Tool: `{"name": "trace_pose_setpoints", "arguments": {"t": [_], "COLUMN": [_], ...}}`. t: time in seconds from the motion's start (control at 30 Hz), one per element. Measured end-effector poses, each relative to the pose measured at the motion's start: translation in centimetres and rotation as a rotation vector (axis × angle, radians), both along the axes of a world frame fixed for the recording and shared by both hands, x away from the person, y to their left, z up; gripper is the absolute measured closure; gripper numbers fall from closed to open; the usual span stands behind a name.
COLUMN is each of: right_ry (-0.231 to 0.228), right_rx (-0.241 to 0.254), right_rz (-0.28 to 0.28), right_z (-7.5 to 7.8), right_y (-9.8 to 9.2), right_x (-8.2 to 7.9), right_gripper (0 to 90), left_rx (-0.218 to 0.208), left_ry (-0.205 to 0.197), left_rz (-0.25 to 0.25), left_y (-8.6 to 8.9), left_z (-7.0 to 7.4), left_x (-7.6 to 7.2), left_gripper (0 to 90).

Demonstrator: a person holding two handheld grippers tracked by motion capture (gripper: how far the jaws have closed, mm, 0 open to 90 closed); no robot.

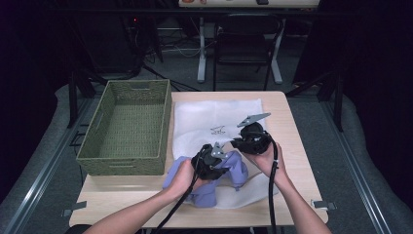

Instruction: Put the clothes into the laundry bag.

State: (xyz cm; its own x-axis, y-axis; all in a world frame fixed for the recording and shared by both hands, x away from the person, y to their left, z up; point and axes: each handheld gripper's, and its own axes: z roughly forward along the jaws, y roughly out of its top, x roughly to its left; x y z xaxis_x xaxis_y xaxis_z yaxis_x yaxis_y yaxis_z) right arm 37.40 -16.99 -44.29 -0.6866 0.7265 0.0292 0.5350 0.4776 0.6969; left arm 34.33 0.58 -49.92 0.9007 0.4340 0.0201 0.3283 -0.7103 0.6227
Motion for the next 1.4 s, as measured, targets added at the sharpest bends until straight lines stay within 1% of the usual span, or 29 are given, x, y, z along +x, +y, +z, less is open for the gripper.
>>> {"name": "trace_pose_setpoints", "arguments": {"t": [0.03,0.07,0.1,0.13,0.17,0.2,0.23,0.27,0.3,0.37,0.47,0.6,0.67,0.77,0.8,0.83,0.93,0.97,1.0,1.03,1.07,1.13,1.17,1.2,1.27,1.3,1.33,1.37,1.4], "right_ry": [0.002,0.006,0.014,0.018,0.026,0.028,0.032,0.032,0.032,0.031,0.029,0.029,0.028,0.028,0.028,0.028,0.028,0.03,0.03,0.032,0.032,0.034,0.035,0.036,0.037,0.039,0.039,0.037,0.037], "right_rx": [0.0,-0.002,-0.008,-0.012,-0.019,-0.023,-0.026,-0.026,-0.024,-0.021,-0.022,-0.024,-0.025,-0.025,-0.025,-0.025,-0.024,-0.023,-0.023,-0.024,-0.023,-0.025,-0.026,-0.027,-0.027,-0.027,-0.024,-0.026,-0.026], "right_rz": [0.0,0.001,0.003,0.004,0.006,0.007,0.008,0.008,0.008,0.005,0.005,0.003,0.003,0.001,0.001,0.001,0.0,-0.003,-0.003,-0.002,-0.003,-0.002,-0.002,-0.001,-0.003,-0.003,-0.001,-0.001,-0.001], "right_z": [0.0,0.0,-0.3,-0.5,-0.7,-1.0,-1.1,-1.2,-1.3,-1.2,-1.3,-1.4,-1.4,-1.4,-1.4,-1.4,-1.4,-1.5,-1.5,-1.5,-1.6,-1.6,-1.7,-1.7,-1.7,-1.8,-1.7,-1.7,-1.7], "right_y": [0.0,0.0,0.0,0.1,0.1,0.1,0.1,0.1,0.0,-0.1,-0.1,-0.1,-0.1,-0.2,-0.2,-0.2,-0.2,-0.3,-0.3,-0.3,-0.4,-0.4,-0.4,-0.4,-0.4,-0.4,-0.4,-0.4,-0.4], "right_x": [-0.1,-0.1,0.0,0.0,0.0,0.1,0.1,0.1,0.1,0.1,0.0,-0.2,-0.2,-0.2,-0.2,-0.2,-0.2,-0.3,-0.3,-0.3,-0.3,-0.4,-0.4,-0.4,-0.4,-0.4,-0.5,-0.5,-0.5], "right_gripper": [85.9,85.9,85.8,85.8,85.8,85.7,85.7,85.7,85.7,85.6,85.5,85.4,85.4,85.4,85.4,85.3,85.2,85.2,85.2,85.2,85.2,85.2,85.2,85.2,85.2,85.3,85.3,85.3,85.3], "left_rx": [0.005,0.036,0.047,0.064,0.069,0.067,0.064,0.063,0.055,0.045,0.023,-0.001,0.004,0.014,0.021,0.033,0.069,0.076,0.086,0.104,0.122,0.131,0.139,0.139,0.14,0.131,0.13,0.129,0.124], "left_ry": [0.005,0.017,0.03,0.043,0.05,0.05,0.048,0.028,0.019,0.001,-0.024,-0.038,-0.054,-0.054,-0.044,-0.028,0.02,0.031,0.037,0.032,0.029,0.041,0.038,0.032,0.015,0.012,0.007,0.001,-0.007], "left_rz": [0.001,0.016,0.017,0.017,0.022,0.015,0.014,0.013,0.013,0.007,0.002,-0.002,-0.005,-0.015,-0.018,-0.021,-0.041,-0.049,-0.056,-0.06,-0.062,-0.06,-0.063,-0.062,-0.062,-0.065,-0.064,-0.061,-0.059], "left_y": [-0.1,-0.3,-0.4,-0.4,-0.4,-0.4,-0.3,-0.2,0.0,0.5,1.5,2.6,3.0,3.3,3.3,3.3,2.9,2.8,2.6,2.3,2.1,1.8,1.7,1.6,1.6,1.6,1.6,1.5,1.5], "left_z": [-0.3,-1.5,-2.1,-2.8,-3.2,-3.3,-3.3,-2.9,-2.5,-1.7,-0.3,1.2,1.7,1.6,1.4,0.8,-0.8,-1.2,-1.6,-1.9,-2.4,-3.1,-3.3,-3.6,-3.9,-4.0,-3.9,-3.9,-3.7], "left_x": [0.1,0.4,0.6,0.8,0.8,0.9,0.8,0.6,0.4,0.0,-0.7,-1.6,-2.1,-2.6,-2.5,-2.4,-1.9,-1.9,-1.9,-2.0,-2.0,-2.0,-2.0,-2.1,-2.0,-2.0,-1.9,-1.9,-1.9], "left_gripper": [71.5,69.9,66.2,64.8,61.2,55.8,53.7,50.1,45.1,39.3,32.9,25.3,23.6,19.8,19.8,19.6,20.9,23.6,23.6,27.5,33.6,40.3,44.5,47.7,59.2,64.3,72.9,75.0,75.0]}}
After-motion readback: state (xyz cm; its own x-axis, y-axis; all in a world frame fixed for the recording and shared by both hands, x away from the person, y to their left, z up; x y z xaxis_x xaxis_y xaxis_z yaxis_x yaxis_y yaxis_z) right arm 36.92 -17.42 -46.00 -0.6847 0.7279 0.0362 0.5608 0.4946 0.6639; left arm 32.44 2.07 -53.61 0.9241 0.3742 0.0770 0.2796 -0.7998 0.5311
